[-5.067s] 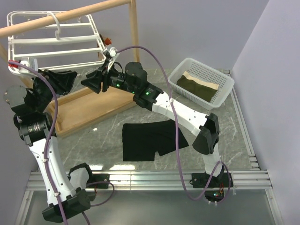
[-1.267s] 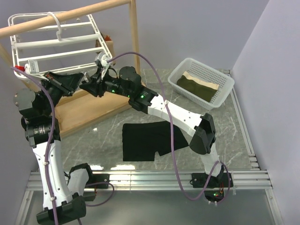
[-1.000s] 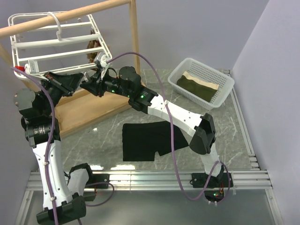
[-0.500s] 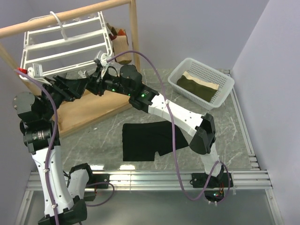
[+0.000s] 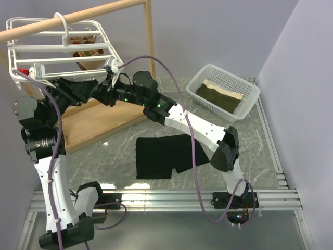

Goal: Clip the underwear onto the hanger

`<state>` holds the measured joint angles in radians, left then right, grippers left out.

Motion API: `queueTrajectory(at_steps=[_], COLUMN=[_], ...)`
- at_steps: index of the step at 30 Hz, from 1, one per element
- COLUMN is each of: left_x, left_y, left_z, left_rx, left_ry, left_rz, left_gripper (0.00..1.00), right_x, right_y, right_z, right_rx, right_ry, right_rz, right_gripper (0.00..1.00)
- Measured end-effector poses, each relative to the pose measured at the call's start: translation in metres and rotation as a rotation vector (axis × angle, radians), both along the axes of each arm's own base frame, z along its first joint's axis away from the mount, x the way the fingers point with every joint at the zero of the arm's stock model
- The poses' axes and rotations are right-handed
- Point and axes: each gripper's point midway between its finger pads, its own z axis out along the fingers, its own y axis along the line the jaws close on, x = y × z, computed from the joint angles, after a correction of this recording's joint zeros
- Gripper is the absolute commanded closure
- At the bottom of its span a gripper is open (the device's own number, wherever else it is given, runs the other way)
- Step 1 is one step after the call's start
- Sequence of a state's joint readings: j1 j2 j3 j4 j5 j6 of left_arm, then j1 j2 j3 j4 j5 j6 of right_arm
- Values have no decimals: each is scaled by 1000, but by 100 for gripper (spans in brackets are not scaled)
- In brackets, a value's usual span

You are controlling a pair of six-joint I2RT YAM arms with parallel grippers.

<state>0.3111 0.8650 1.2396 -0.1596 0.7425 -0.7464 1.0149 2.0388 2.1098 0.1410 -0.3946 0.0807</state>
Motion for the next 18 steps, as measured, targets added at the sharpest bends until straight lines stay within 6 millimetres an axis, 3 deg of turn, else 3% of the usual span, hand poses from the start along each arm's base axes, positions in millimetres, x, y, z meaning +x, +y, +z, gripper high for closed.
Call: queueTrajectory(at_steps=[18], left_x=[4], left_y=[1], left_z=[10], left_rx=[-18], left_ry=[-11], left_rz=[20], left_gripper=[46], right_x=[1], right_y=[3], right_z=[3], right_rx=[-19], right_ry=[-21], right_rz=[-38], right_gripper=[100])
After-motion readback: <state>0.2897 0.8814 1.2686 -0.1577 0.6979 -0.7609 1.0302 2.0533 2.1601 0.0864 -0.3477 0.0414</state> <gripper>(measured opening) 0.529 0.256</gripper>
